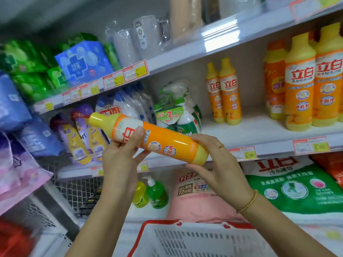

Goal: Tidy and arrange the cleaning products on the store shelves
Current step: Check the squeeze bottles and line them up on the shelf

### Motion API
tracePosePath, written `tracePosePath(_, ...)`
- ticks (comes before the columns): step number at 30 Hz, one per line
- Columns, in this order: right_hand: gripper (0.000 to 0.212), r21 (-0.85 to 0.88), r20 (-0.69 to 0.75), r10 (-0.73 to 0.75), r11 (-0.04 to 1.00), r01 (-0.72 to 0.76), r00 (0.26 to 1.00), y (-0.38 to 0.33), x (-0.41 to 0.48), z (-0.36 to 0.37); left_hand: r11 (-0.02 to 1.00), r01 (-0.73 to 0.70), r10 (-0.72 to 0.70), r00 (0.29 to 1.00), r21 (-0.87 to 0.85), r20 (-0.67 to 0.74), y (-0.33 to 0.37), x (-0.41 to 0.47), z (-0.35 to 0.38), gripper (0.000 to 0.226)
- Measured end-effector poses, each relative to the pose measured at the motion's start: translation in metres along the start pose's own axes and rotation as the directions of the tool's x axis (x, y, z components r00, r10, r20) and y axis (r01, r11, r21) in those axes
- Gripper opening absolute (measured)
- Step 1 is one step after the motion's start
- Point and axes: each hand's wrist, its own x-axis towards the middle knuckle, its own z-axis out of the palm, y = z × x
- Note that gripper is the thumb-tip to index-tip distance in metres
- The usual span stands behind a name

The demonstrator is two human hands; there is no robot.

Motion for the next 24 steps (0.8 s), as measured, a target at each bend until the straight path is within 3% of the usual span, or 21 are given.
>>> tracePosePath(3,0.058,0.032,0.000,0.048,0.998,-0.048,0.999,-0.005,-0.001,0.003,0.999,0.016,-0.015,0.999,-0.028,0.031,-0.003,0.001,-0.005,0.033)
tracePosePath(6,0.052,0.183,0.081,0.118,0.974,-0.132,0.990,-0.011,0.000,0.005,0.995,0.081,-0.080,0.997,-0.057,0.022,-0.012,0.002,-0.011,0.027)
tracePosePath(12,0.034,0.554,0.217,0.343,0.728,-0.405,0.914,-0.021,0.007,0.012,0.953,0.224,-0.219,0.975,-0.207,0.046,-0.040,0.001,-0.022,0.016)
tracePosePath(13,0.029,0.606,0.240,0.413,0.643,-0.468,0.878,-0.021,0.010,0.013,0.947,0.230,-0.221,0.973,-0.225,0.065,-0.042,0.001,-0.023,0.016)
tracePosePath(16,0.026,0.728,0.440,0.560,0.235,-0.644,0.702,-0.020,0.014,0.016,0.940,0.215,-0.190,0.975,-0.265,0.118,-0.044,0.003,-0.023,0.020)
tracePosePath(19,0.042,0.711,0.667,0.499,-0.208,-0.671,0.552,-0.019,0.016,0.019,0.931,0.213,-0.165,0.970,-0.297,0.181,-0.042,0.006,-0.027,0.030)
tracePosePath(20,0.044,0.667,0.731,0.451,-0.311,-0.677,0.513,-0.018,0.016,0.018,0.927,0.221,-0.163,0.965,-0.301,0.207,-0.041,0.007,-0.029,0.032)
tracePosePath(22,0.045,0.552,0.832,0.339,-0.429,-0.715,0.439,-0.019,0.015,0.014,0.934,0.226,-0.144,0.947,-0.275,0.289,-0.040,0.009,-0.031,0.042)
tracePosePath(24,0.048,0.470,0.883,0.261,-0.449,-0.760,0.391,-0.021,0.013,0.014,0.942,0.219,-0.128,0.935,-0.255,0.331,-0.039,0.010,-0.031,0.059)
